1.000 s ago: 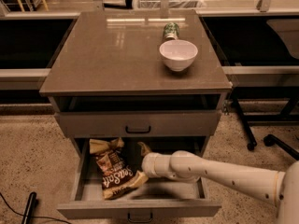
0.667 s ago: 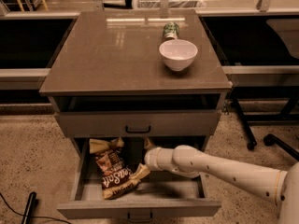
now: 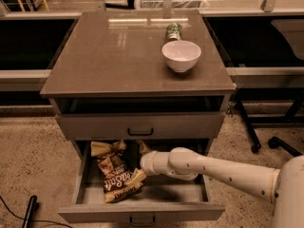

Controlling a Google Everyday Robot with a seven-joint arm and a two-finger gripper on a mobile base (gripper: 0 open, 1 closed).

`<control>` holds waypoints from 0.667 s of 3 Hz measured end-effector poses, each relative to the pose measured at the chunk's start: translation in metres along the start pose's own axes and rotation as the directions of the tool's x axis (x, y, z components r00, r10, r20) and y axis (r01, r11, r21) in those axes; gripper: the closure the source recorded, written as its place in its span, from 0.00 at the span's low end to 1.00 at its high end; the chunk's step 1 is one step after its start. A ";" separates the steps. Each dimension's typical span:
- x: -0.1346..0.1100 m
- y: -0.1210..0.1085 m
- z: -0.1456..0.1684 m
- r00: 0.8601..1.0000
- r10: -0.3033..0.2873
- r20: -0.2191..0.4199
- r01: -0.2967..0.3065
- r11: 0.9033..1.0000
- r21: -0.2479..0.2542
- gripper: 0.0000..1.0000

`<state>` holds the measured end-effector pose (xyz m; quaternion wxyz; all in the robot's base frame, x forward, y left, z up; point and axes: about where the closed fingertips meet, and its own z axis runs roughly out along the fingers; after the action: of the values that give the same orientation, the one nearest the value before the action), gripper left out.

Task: Pick brown chip bag from middle drawer and place on counter

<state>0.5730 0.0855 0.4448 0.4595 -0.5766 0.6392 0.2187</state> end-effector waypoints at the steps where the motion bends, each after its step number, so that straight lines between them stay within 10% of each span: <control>1: -0.003 0.010 0.010 0.997 0.075 0.020 -0.073 0.993 -0.094 0.00; 2: -0.022 0.019 0.021 0.991 0.120 0.057 -0.110 0.981 -0.158 0.00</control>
Offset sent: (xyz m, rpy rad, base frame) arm -0.0178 0.0513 0.0141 0.1396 0.2211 0.1315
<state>0.5603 0.1183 0.4484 0.4209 -0.5651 0.6371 0.3125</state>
